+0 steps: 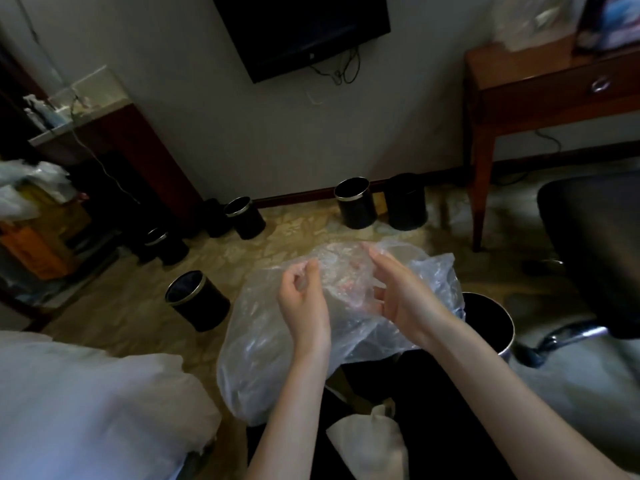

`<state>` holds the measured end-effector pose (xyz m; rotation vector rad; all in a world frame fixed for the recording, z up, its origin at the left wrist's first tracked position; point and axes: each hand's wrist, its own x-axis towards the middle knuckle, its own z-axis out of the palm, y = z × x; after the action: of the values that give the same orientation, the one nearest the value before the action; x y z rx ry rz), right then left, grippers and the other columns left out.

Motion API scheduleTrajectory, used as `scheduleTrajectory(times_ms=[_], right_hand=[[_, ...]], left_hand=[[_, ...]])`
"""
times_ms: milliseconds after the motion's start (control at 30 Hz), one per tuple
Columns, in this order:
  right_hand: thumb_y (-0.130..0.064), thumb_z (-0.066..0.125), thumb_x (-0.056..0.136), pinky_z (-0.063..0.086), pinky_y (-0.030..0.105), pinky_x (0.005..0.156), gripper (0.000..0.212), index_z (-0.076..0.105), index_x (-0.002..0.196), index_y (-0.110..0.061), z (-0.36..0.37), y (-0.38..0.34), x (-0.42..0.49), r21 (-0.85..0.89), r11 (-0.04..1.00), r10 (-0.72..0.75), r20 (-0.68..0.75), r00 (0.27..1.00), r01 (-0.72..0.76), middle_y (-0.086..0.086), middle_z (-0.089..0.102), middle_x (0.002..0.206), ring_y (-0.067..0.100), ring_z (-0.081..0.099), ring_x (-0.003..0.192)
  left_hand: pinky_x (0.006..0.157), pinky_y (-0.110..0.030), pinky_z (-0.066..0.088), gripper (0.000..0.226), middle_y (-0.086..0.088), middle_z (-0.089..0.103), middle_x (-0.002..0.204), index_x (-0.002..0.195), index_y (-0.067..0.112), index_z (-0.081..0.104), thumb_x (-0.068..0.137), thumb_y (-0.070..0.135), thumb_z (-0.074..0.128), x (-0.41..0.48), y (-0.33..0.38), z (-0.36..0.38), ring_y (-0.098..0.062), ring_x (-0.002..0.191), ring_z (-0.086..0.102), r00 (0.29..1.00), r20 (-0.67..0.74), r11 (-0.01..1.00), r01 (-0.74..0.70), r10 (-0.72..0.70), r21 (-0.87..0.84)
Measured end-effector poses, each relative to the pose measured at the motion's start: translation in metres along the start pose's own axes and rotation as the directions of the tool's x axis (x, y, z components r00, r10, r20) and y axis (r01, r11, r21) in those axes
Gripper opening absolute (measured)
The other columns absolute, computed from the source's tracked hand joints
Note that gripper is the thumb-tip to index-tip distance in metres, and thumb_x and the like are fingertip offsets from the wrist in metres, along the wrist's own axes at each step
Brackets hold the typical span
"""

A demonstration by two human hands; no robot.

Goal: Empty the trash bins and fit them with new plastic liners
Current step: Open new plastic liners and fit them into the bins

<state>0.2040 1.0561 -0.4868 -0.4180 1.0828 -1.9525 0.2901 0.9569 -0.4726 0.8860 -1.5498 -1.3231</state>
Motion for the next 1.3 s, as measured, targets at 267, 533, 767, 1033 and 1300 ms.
scheduleTrajectory(times_ms=[267, 533, 767, 1033, 1300], right_hand=[[-0.039, 0.045, 0.104, 0.062, 0.038, 0.07, 0.033, 0.05, 0.135, -0.046, -0.002, 0.011, 0.011, 0.043, 0.999, 0.018, 0.032, 0.999, -0.02, 0.0, 0.053, 0.128, 0.025, 0.074, 0.092], [-0.038, 0.048, 0.103, 0.058, 0.041, 0.088, 0.031, 0.046, 0.132, -0.048, 0.006, 0.027, 0.036, 0.169, 0.977, 0.11, 0.124, 0.986, -0.13, 0.019, 0.066, 0.126, 0.037, 0.066, 0.113], [-0.05, 0.06, 0.094, 0.058, 0.029, 0.083, 0.05, 0.039, 0.139, -0.054, 0.022, 0.049, 0.059, 0.002, 0.99, 0.137, 0.114, 0.984, -0.138, 0.009, 0.043, 0.139, 0.028, 0.069, 0.109], [-0.051, 0.029, 0.105, 0.038, 0.028, 0.11, 0.039, 0.033, 0.143, -0.056, 0.033, 0.06, 0.066, -0.494, 0.869, -0.054, -0.051, 0.997, 0.022, -0.012, 0.036, 0.149, 0.0, 0.051, 0.12], [-0.055, 0.022, 0.104, 0.012, 0.041, 0.124, 0.047, 0.017, 0.151, -0.052, 0.057, 0.066, 0.055, -0.557, 0.83, -0.026, 0.03, 0.999, 0.039, -0.018, 0.014, 0.162, 0.004, 0.015, 0.148]], left_hand=[[0.083, -0.02, 0.05, 0.025, 0.013, 0.068, 0.108, 0.11, 0.029, 0.063, 0.092, 0.046, 0.061, -0.003, -0.016, 0.009, 0.001, 0.102, 0.063, 0.979, 0.202, 0.999, -0.009, 0.015, -0.033], [0.094, -0.027, 0.051, 0.048, 0.008, 0.065, 0.122, 0.127, 0.028, 0.055, 0.084, 0.043, 0.073, 0.008, -0.054, -0.007, -0.004, 0.114, 0.061, 0.936, 0.345, 0.996, 0.04, -0.067, 0.084], [0.072, -0.025, 0.051, 0.006, 0.001, 0.069, 0.09, 0.095, 0.021, 0.065, 0.094, 0.027, 0.063, 0.04, -0.08, -0.044, -0.012, 0.084, 0.066, 0.985, 0.136, 0.98, 0.076, -0.102, 0.182], [0.07, -0.028, 0.047, 0.009, 0.004, 0.064, 0.077, 0.087, 0.019, 0.064, 0.086, 0.017, 0.072, 0.064, -0.078, -0.094, -0.011, 0.073, 0.062, 0.996, -0.066, 0.942, 0.082, -0.064, 0.327], [0.054, -0.02, 0.052, 0.01, 0.001, 0.07, 0.074, 0.09, 0.01, 0.067, 0.094, 0.017, 0.061, 0.003, -0.046, -0.055, -0.011, 0.065, 0.065, 0.913, 0.172, 0.91, 0.393, -0.37, -0.13]])
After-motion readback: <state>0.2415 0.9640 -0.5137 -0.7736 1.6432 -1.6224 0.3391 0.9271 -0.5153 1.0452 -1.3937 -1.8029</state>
